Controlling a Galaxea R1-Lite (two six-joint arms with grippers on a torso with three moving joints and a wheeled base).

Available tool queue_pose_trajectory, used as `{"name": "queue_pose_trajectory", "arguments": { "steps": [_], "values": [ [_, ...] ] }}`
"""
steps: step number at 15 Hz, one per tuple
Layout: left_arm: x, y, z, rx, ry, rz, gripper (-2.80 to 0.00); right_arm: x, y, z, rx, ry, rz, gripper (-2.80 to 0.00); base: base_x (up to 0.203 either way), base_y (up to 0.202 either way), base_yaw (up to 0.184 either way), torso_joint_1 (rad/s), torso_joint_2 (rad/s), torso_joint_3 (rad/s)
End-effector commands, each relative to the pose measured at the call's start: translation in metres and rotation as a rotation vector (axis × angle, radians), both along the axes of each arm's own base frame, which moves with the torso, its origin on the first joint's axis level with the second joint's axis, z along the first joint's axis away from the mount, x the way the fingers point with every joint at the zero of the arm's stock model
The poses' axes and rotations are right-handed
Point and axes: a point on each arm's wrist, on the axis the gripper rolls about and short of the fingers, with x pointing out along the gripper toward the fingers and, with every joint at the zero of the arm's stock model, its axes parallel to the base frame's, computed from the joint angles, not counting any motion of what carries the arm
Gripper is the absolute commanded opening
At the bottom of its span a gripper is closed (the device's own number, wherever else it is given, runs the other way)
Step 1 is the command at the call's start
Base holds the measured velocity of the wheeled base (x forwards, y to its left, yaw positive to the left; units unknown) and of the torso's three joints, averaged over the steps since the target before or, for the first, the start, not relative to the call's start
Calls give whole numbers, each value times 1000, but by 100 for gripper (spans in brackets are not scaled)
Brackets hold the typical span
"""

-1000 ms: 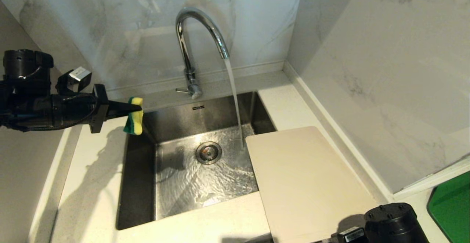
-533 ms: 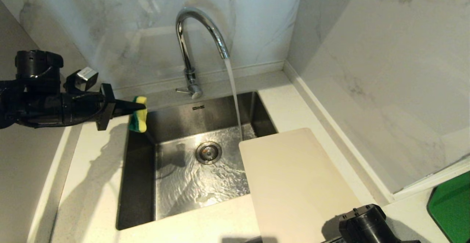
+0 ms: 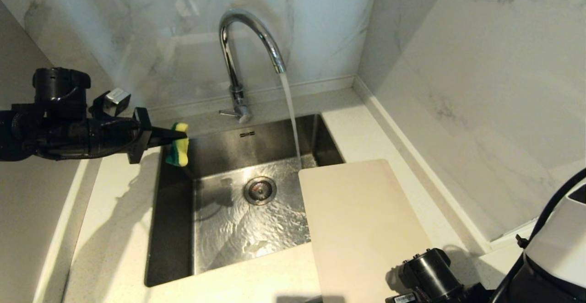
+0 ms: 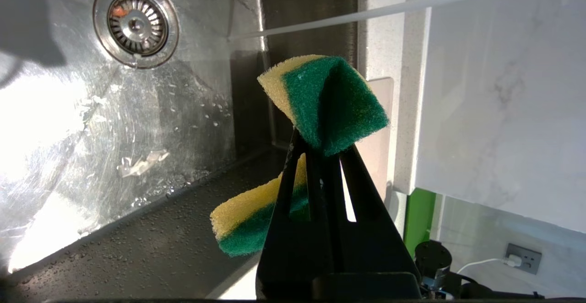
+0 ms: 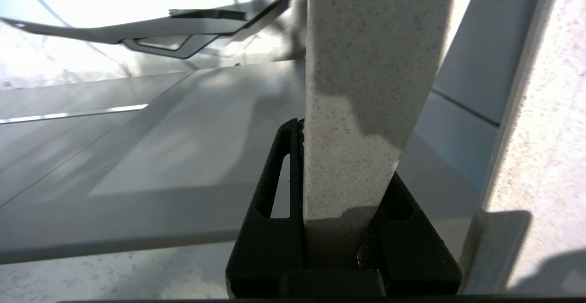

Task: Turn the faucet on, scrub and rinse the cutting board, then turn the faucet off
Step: Put down the cutting board

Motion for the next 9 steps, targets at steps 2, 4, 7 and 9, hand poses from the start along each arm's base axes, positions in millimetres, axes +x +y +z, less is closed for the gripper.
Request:
{"name": "queue_pose_trajectory", "arguments": {
  "steps": [2, 4, 7, 9],
  "values": [
    [6, 0, -5, -5, 14, -1, -280, 2, -2, -10, -14, 42, -4, -280, 0, 0, 0, 0, 0, 0],
    [7, 0, -2, -5, 2, 0, -280, 5, -5, -14, -17, 58, -20, -280, 0, 0, 0, 0, 0, 0],
    [7, 0, -1, -5, 1, 0, -280, 9, -4, -16, -16, 59, -23, -280, 0, 0, 0, 0, 0, 0],
    [7, 0, -1, -5, 0, 0, -280, 9, -4, -16, -17, 60, -21, -280, 0, 0, 0, 0, 0, 0]
  ]
}}
